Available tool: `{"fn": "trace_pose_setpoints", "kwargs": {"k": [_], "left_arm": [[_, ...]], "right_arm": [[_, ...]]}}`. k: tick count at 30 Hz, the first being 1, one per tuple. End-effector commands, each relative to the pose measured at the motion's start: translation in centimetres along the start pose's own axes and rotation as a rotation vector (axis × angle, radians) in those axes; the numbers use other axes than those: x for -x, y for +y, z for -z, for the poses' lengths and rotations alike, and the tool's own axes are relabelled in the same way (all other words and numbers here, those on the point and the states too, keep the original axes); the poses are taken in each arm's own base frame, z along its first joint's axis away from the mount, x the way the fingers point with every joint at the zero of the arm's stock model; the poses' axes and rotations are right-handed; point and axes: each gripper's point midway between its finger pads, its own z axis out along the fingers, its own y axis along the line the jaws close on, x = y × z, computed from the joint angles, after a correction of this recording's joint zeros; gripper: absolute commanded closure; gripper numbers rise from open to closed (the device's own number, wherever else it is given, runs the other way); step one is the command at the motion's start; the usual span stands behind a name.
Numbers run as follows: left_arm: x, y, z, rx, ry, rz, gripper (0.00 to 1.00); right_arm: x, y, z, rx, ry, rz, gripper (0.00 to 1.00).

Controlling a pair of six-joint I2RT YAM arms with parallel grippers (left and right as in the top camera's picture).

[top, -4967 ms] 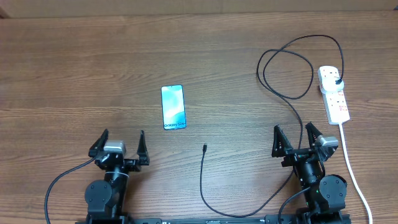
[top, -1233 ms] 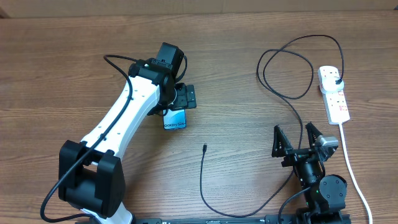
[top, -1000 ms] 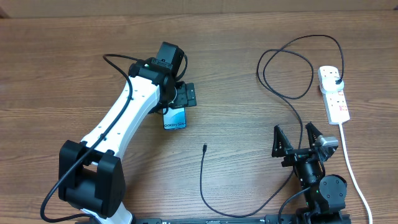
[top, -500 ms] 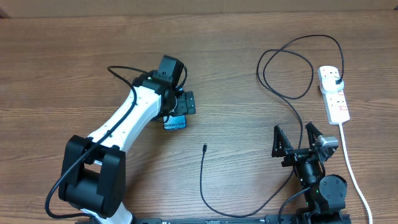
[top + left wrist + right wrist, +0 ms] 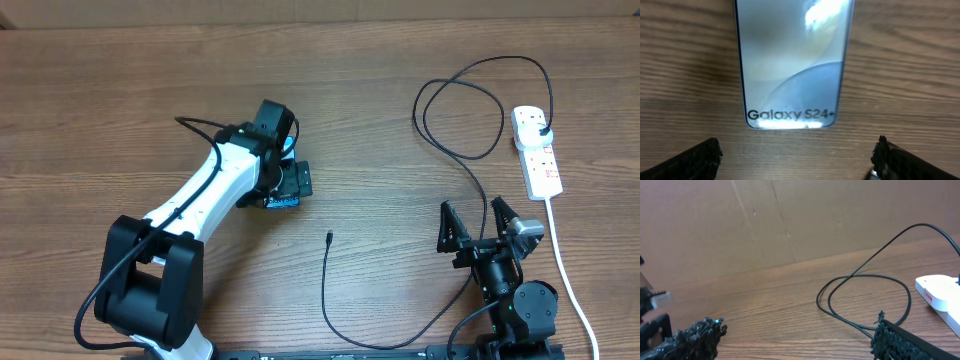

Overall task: Plug charger to phone and switch on socket
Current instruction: 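Lower the left gripper and close it on the phone's bottom end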

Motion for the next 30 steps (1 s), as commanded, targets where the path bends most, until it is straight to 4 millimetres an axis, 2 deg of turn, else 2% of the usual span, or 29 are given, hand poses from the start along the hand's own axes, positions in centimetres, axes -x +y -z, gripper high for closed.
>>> {"fn": "trace_pose_setpoints", "kwargs": {"k": [1,4,8,13,19,25,30], "left_arm": [[3.0,-1.6,3.7,-0.049,-0.055,-0.007,0.00],[4.3,-2.0,6.6,-0.037,-0.094,-0.017,0.00],[5.2,-2.0,9.1,-0.014,-0.132,-0.017,0.00],[5.2,-1.6,8.9,0.014,-0.125,-0.015,0.00],[4.9,-1.6,6.4,0.048,-0.063,-0.020,0.00],[4.2,-2.0,1.5,0.099,0.033,-0.043,0.00],[4.2,-0.9,-2.6,0.165,0.090,-0.028,0.00]], "right_arm": [[-0.1,-0.1,0.0,-0.006,-0.009,0.016,0.00],[-0.1,-0.1,0.0,-0.006,-0.009,0.016,0.00],[-0.1,-0.1,0.0,-0.006,-0.009,0.016,0.00],[-0.1,-0.1,0.0,-0.006,-0.009,0.016,0.00],[-0.1,-0.1,0.0,-0.006,-0.009,0.016,0.00],[-0.1,-0.1,0.0,-0.006,-0.009,0.016,0.00],[-0.1,-0.1,0.0,-0.006,-0.009,0.016,0.00]]}}
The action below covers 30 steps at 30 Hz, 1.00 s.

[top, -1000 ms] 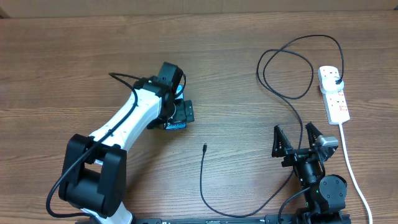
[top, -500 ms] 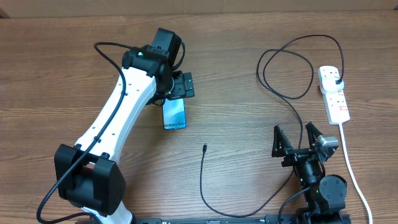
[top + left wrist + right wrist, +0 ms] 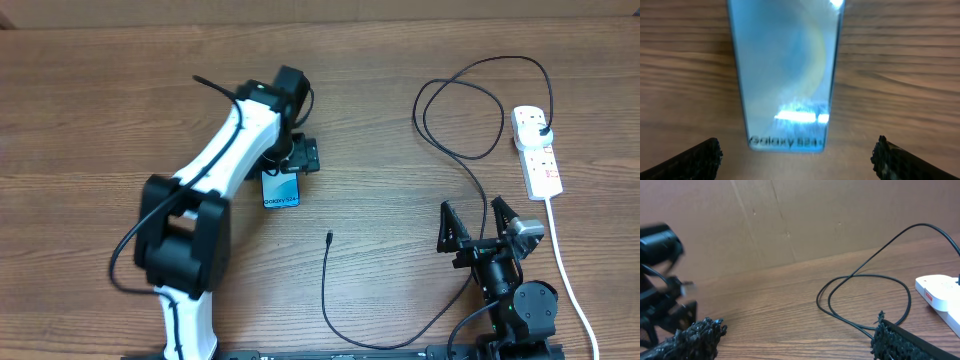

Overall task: Plug charger to phone and switch on socket
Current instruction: 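Lower the left gripper and close it on the phone's bottom end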

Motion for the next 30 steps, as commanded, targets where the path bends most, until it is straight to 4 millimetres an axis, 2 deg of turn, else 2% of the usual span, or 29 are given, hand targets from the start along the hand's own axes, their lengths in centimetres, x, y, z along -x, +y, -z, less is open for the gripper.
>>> {"fn": "trace_pose_setpoints", "kwargs": {"k": [1,5,11,17,30], "left_arm": [[0.9,0.3,-2.0,0.030,0.009,0.004,0.00],[1.4,0.8,-3.6,0.014,0.033,0.031,0.00],[1.9,1.8,-3.7,0.008,0.038,0.062,0.00],[2.2,1.3,-3.8,-0.001,0.021,0.009,0.00],[0.0,1.9,-5.9,0.030,0.074,0.063,0.00]], "right_arm": [[-0.1,-0.1,0.0,-0.006,-0.009,0.016,0.00],[-0.1,-0.1,0.0,-0.006,-0.009,0.016,0.00],[-0.1,-0.1,0.0,-0.006,-0.009,0.016,0.00],[-0.1,-0.1,0.0,-0.006,-0.009,0.016,0.00],[-0.1,-0.1,0.0,-0.006,-0.009,0.016,0.00]]}}
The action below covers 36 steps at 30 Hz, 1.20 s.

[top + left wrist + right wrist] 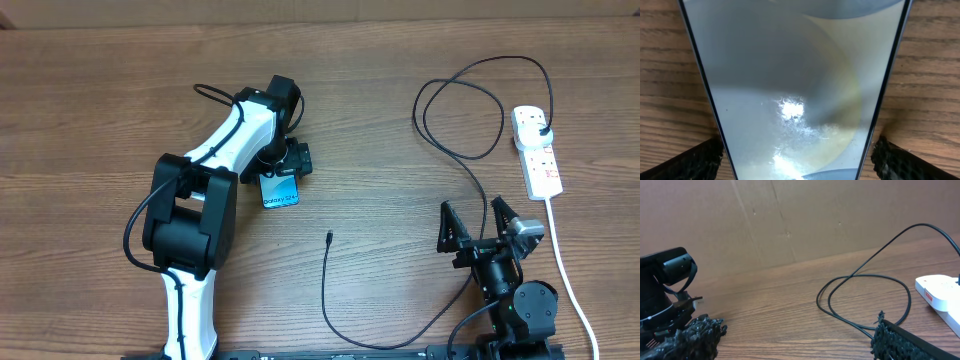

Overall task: Plug charger to phone and switch on socket
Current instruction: 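Lower the left gripper and close it on the phone's bottom end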

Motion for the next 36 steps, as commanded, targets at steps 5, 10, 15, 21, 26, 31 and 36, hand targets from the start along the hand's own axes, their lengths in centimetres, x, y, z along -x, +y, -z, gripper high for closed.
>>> {"fn": "trace_pose_setpoints", "kwargs": {"k": [5,10,15,21,26,31,36], "left_arm": [[-0.5,0.1,-1.5,0.011,0.006,0.017,0.00],[0.6,-0.1,-1.5,0.000,-0.035,0.019,0.00],[0.3,-0.5,-1.5,-0.017,-0.023,0.014,0.00],[-0.6,-0.3,-1.6,-0.008,0.014,0.002,0.00],[-1.6,-0.1,-1.6,0.012,0.046,-0.005,0.02],[-2.7,-0.2,-1.5,0.030,0.076,-0.020,0.14],[-3.8,-0.9,-1.5,0.045,0.096,-0.053,0.16]], "right_arm": [[-0.1,-0.1,0.0,-0.005,-0.009,0.016,0.00],[-0.1,-0.1,0.0,-0.005,-0.009,0.016,0.00],[-0.1,-0.1,0.0,-0.005,-0.009,0.016,0.00],[-0.1,-0.1,0.0,-0.005,-0.009,0.016,0.00],[-0.1,-0.1,0.0,-0.005,-0.009,0.016,0.00],[-0.1,-0.1,0.0,-0.005,-0.009,0.016,0.00],[-0.1,-0.1,0.0,-0.005,-0.009,0.016,0.00]]}}
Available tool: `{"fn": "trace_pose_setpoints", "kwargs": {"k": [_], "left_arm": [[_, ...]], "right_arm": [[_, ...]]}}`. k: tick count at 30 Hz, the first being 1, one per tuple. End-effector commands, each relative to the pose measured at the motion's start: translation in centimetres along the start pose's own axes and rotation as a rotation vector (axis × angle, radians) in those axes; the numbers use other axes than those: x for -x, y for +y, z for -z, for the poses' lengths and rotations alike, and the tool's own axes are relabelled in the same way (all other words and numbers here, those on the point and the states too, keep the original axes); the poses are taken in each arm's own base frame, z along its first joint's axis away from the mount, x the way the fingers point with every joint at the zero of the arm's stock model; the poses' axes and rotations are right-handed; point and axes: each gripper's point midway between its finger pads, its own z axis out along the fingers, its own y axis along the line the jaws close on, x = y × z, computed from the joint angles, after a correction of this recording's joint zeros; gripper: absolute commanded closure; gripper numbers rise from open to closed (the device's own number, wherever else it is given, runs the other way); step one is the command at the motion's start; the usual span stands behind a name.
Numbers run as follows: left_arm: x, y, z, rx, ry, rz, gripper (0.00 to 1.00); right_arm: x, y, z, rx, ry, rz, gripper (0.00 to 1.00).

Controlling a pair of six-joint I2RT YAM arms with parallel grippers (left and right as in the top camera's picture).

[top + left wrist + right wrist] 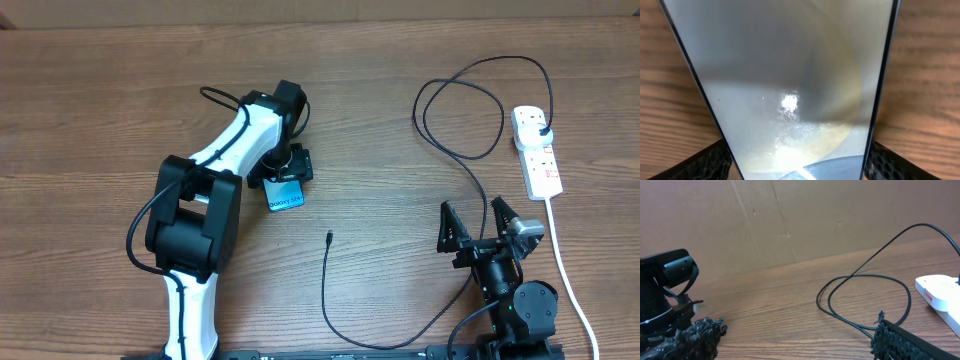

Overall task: Plug charger to phone and switch on socket
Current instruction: 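Lower the left gripper and close it on the phone's bottom end, then lift the phone with the left gripper and tilt it upright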

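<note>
The phone [286, 198] lies face up on the wooden table, slightly tilted, its pale screen filling the left wrist view [785, 75]. My left gripper [288, 176] straddles its upper part and is shut on it. Both black fingers [710, 162] press against the phone's long edges. The charger cable's free plug [329, 237] lies on the table to the right of the phone. Its black cable [455, 150] loops back to the white power strip [537, 150] at the far right. My right gripper [471, 212] stands open near the front edge, nothing between its fingers [892, 337].
The cable runs along the front edge and past my right arm, with a wide loop [865, 297] ahead of the right gripper. The strip's white lead [565, 265] trails toward the front right. A cardboard wall [790, 215] stands behind the table.
My left fingers have drawn in against the phone's edges. In the overhead view the phone has turned a little, its lower end now further right. The right arm has not moved.
My left gripper hung open short of the phone's lettered end. Then the arm stood differently, the open gripper at the phone's far end. Then it was low with the phone between its open fingers. Now it grips the phone, which has turned slightly.
</note>
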Motion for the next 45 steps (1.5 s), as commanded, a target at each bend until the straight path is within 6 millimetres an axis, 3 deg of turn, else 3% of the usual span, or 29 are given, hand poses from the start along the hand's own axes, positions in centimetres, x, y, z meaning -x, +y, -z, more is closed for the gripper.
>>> {"fn": "trace_pose_setpoints", "kwargs": {"k": [1,8,15,18,28,31,38,45], "left_arm": [[-2.0,-0.2,-1.5,0.036,0.060,-0.035,0.17],[-3.4,-1.3,-1.5,0.052,0.077,-0.075,0.18],[-2.8,-1.5,-1.6,0.041,0.057,-0.061,0.09],[-2.0,-1.7,-1.6,0.031,0.027,-0.058,0.00],[-2.3,-1.7,-1.6,0.028,0.038,-0.060,0.00],[-2.4,-1.6,-1.6,0.030,0.042,-0.051,0.13],[-2.1,-1.7,-1.6,0.026,0.031,0.021,0.02],[-1.9,-1.5,-1.6,0.024,0.028,0.077,0.00]], "right_arm": [[-0.1,-0.1,0.0,-0.006,-0.009,0.016,0.00],[-0.1,-0.1,0.0,-0.006,-0.009,0.016,0.00],[-0.1,-0.1,0.0,-0.006,-0.009,0.016,0.00],[-0.1,-0.1,0.0,-0.006,-0.009,0.016,0.00],[-0.1,-0.1,0.0,-0.006,-0.009,0.016,0.00],[-0.1,-0.1,0.0,-0.006,-0.009,0.016,0.00],[-0.1,-0.1,0.0,-0.006,-0.009,0.016,0.00],[-0.1,-0.1,0.0,-0.005,-0.008,0.016,0.00]]}}
